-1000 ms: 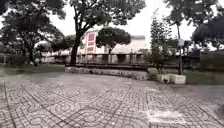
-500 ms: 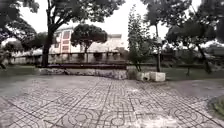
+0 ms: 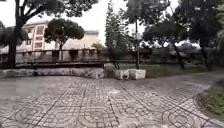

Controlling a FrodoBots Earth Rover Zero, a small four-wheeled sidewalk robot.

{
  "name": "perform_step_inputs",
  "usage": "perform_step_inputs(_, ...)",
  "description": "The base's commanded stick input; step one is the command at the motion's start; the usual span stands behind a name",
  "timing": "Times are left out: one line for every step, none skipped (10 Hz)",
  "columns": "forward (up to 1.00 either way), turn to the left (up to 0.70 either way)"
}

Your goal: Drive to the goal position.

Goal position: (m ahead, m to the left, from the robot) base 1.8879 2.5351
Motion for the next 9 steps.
perform_step_inputs(0.7,0.0)
perform_step_inputs(0.7,0.0)
perform_step_inputs(0.7,0.0)
perform_step_inputs(0.7,0.0)
perform_step_inputs(0.7,0.0)
perform_step_inputs(0.7,0.0)
perform_step_inputs(0.7,0.0)
perform_step_inputs(0.7,0.0)
perform_step_inputs(0.7,0.0)
